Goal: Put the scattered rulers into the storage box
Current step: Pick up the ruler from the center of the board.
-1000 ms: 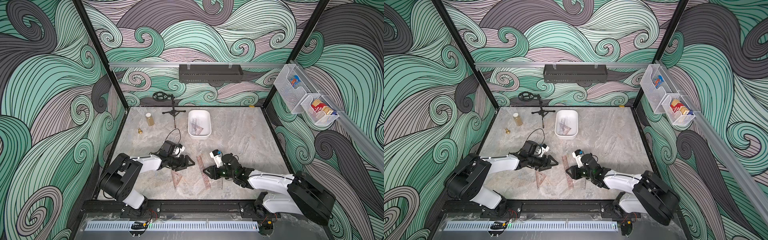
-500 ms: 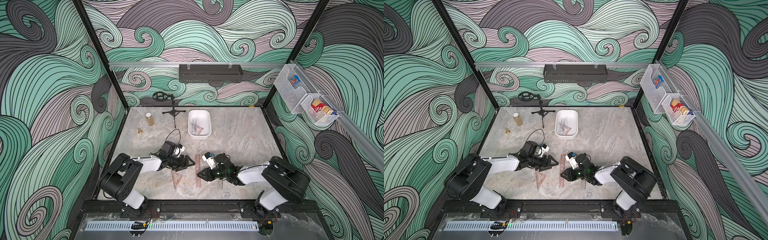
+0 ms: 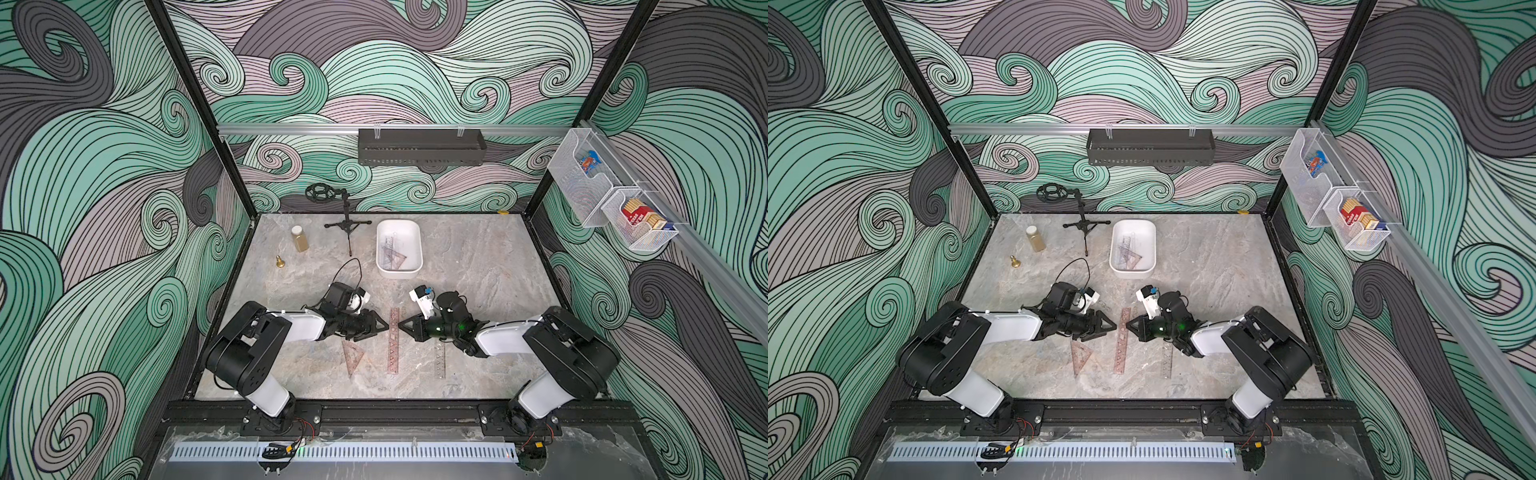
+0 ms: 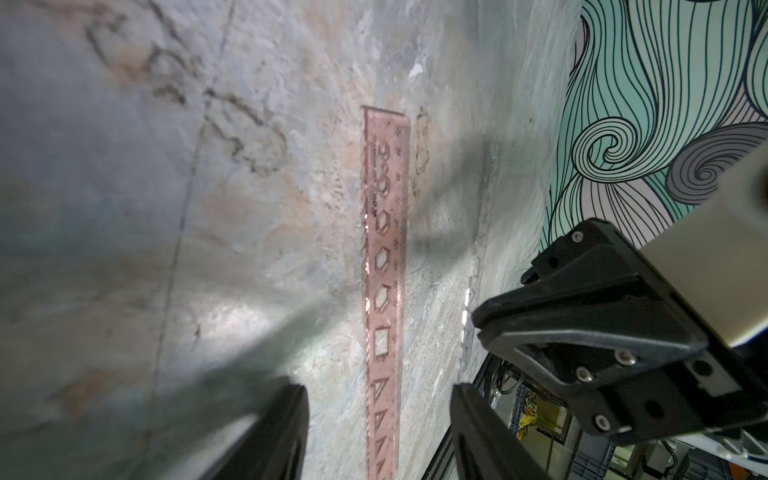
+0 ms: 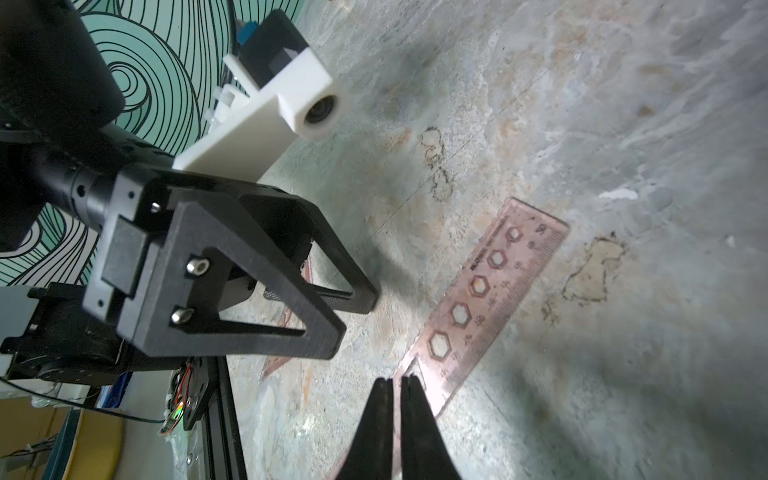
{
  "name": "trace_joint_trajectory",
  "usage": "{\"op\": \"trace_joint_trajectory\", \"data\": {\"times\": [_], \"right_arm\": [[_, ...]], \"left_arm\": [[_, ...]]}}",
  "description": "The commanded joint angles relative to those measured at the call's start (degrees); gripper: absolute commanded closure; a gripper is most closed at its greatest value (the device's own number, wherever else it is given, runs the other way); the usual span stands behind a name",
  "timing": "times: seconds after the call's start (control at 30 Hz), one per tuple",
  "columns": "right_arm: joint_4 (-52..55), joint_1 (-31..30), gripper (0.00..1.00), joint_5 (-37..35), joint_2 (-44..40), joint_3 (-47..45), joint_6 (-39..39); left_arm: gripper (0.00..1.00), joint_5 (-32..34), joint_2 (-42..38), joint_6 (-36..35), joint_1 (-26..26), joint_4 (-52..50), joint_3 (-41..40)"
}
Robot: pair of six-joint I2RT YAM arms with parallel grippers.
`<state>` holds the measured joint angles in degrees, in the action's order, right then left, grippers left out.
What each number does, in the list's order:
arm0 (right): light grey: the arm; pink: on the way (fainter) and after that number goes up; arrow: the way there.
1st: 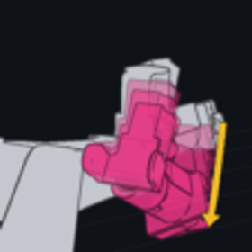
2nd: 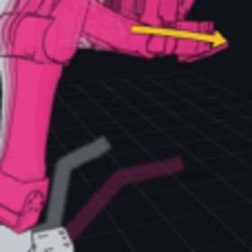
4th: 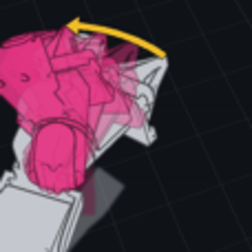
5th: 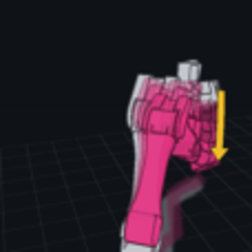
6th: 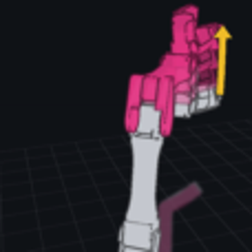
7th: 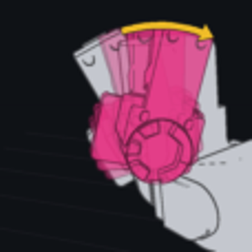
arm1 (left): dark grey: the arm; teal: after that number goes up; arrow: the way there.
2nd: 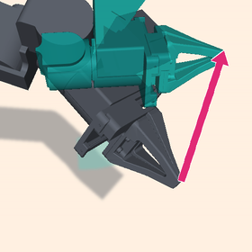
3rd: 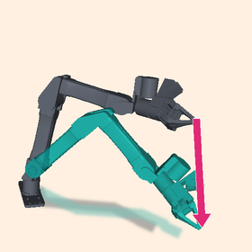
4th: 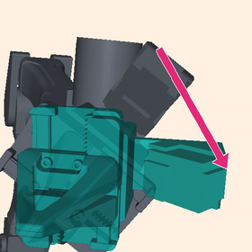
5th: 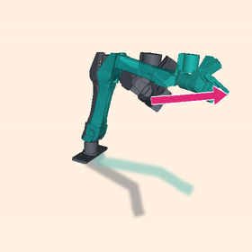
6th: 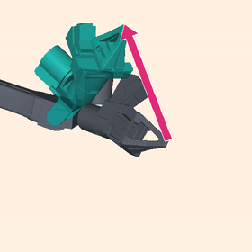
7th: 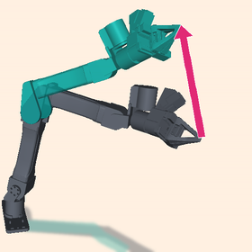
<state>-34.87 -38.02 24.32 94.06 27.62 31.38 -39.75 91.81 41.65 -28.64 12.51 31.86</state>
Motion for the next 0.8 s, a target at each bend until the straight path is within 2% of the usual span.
{"op": "trace_joint_trajectory", "data": {"times": [0.0, 0.77], "right_arm": [[-1.07, 0.49, 0.91, 1.67, 2.29, 1.23, -1.7], [-3.97, 0.75, 0.93, 3.6, 8.39, 1.06, -0.99]], "left_arm": [[0.41, 1.05, 1.85, -0.12, -0.56, -0.31, 1.35], [0.4, 0.37, 6.76, 0.01, -1.17, -1.0, 2.92]]}}
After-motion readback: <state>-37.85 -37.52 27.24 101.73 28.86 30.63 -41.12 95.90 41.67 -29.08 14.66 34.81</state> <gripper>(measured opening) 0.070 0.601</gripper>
